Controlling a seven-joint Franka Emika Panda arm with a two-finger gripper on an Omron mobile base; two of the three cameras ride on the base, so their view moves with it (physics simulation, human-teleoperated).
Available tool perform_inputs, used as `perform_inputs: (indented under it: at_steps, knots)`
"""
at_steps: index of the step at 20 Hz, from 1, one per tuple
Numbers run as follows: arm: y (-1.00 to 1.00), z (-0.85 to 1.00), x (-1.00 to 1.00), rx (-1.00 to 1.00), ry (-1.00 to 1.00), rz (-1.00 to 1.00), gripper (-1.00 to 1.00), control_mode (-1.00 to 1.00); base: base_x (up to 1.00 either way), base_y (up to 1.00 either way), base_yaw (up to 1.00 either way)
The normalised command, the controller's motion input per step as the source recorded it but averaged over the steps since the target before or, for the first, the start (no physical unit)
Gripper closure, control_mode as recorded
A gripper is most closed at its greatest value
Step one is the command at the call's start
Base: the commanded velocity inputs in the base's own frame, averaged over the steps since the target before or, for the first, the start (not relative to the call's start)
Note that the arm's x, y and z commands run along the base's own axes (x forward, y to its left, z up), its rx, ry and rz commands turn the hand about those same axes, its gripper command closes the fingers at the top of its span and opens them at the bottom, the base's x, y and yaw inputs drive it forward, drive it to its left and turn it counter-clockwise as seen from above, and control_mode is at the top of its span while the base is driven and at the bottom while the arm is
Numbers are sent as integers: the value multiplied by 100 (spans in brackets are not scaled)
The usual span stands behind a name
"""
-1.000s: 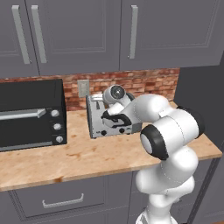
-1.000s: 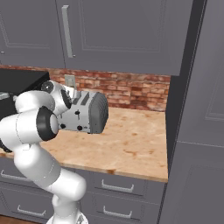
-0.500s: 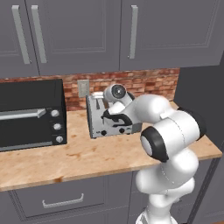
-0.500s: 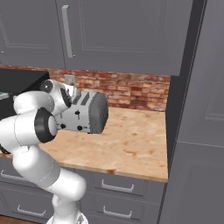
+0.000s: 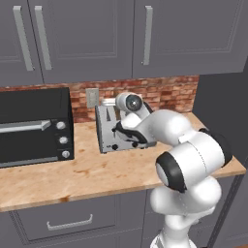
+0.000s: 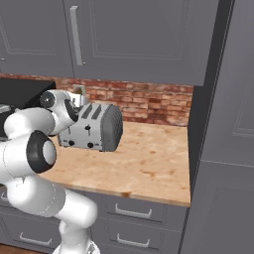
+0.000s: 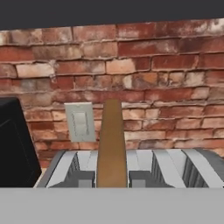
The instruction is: Start the toaster. Once the lever pops up, take the bread to the plate on the dining counter.
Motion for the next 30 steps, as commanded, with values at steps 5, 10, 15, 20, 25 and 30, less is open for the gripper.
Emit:
perform_inputs:
  at_steps: [5, 10, 15, 20, 25, 30]
  knots:
    - [0, 46, -38, 0, -6, 0, 100, -100, 0, 0, 0]
    - [-2, 46, -58, 0, -1, 0, 100, -100, 0, 0, 0]
    - [-33, 42, -75, 0, 2, 0, 100, -100, 0, 0, 0]
    - [-51, 54, -73, 0, 11, 0, 100, -100, 0, 0, 0]
    - [-52, 42, -77, 0, 16, 0, 100, -100, 0, 0, 0]
    - [-46, 9, -81, 0, 14, 0, 100, -100, 0, 0, 0]
